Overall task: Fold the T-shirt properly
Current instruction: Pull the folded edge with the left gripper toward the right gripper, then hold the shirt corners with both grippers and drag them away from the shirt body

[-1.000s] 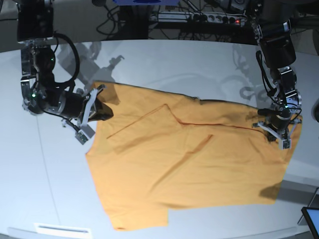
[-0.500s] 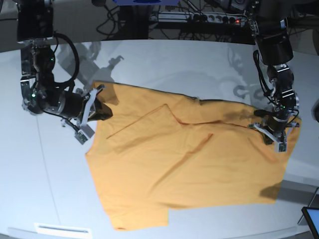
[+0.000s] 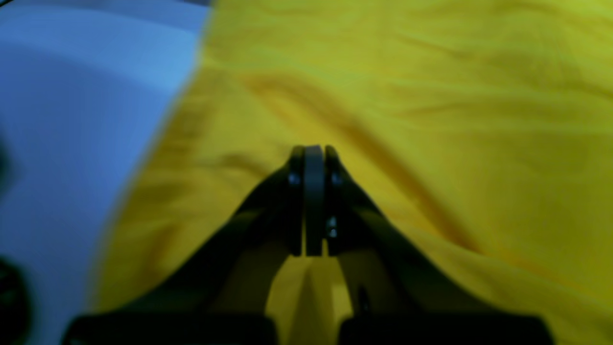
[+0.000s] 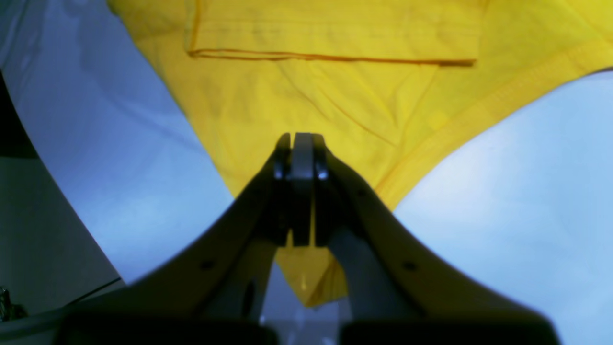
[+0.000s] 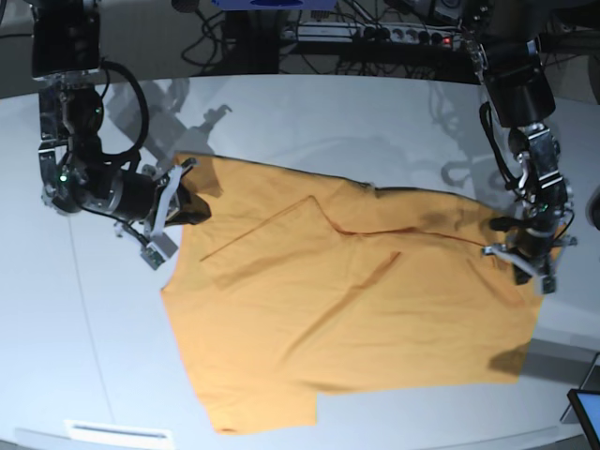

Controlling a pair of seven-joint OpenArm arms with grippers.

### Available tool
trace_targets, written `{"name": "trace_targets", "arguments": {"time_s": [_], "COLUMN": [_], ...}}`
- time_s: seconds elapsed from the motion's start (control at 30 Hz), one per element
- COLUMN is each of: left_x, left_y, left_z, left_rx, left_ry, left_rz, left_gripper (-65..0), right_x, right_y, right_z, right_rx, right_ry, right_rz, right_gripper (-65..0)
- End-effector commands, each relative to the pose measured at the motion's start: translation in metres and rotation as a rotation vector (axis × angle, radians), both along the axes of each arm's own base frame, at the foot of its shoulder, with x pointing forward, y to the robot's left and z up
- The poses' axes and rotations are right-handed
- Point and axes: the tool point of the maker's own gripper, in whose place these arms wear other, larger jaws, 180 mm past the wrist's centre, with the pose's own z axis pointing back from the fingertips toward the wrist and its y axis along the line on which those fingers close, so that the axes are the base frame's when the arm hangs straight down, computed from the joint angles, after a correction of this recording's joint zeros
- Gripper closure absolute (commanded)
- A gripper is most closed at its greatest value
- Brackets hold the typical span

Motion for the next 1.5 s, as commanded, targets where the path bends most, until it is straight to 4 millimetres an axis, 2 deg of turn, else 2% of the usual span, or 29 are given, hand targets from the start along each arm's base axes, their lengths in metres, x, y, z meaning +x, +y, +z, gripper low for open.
{"name": "trace_targets", "arguments": {"time_s": [0.0,0.07,0.23,0.33,0.5,0.63,0.8,0.97,1.1,1.2,1.37,1.47], "left_x": [-0.001,-0.017,-0.053,-0.062,-0.073,-0.075,-0.074,-0.07,-0.072,-0.068,-0.067,-0.052], "left_y": [0.02,0.024,0.021,0.022,0.04,0.048,0.052,0.056,0.064,0.064,0.07,0.061], "left_z": [0.035,0.04,0.023,0.016,0.02,0.025,0.027,0.02,0.012,0.014,0.015,0.022], "left_rx": [0.053,0.078,0.118,0.12,0.097,0.101,0.112,0.083,0.08,0.077,0.082,0.099], "left_ry": [-0.086,-0.081,0.003,0.024,-0.004,-0.014,-0.01,-0.004,0.026,0.017,0.022,0.016], "left_rz": [0.026,0.037,0.02,0.022,0.1,0.121,0.119,0.14,0.148,0.148,0.155,0.109], "left_gripper": [0.0,0.0,0.0,0.0,0.0,0.0,0.0,0.0,0.0,0.0,0.0,0.0], "right_x": [0.005,0.003,-0.001,-0.005,-0.014,-0.019,-0.018,-0.016,-0.017,-0.017,-0.006,0.001], "right_y": [0.001,0.002,0.005,0.016,0.033,0.047,0.052,0.05,0.047,0.045,0.044,0.043], "right_z": [0.012,0.011,0.011,0.014,0.01,0.009,0.011,0.011,0.002,-0.003,0.001,0.003], "right_rx": [0.022,0.022,0.024,0.03,0.039,0.064,0.073,0.072,0.068,0.067,0.063,0.056], "right_ry": [-0.038,-0.035,-0.035,-0.046,-0.029,-0.021,-0.024,-0.024,0.007,0.022,0.007,0.002], "right_rz": [0.001,0.008,0.014,0.047,0.099,0.12,0.124,0.117,0.108,0.102,0.099,0.099], "right_gripper": [-0.1,-0.1,-0.1,-0.1,-0.1,-0.1,-0.1,-0.1,-0.1,-0.1,-0.1,-0.1]}}
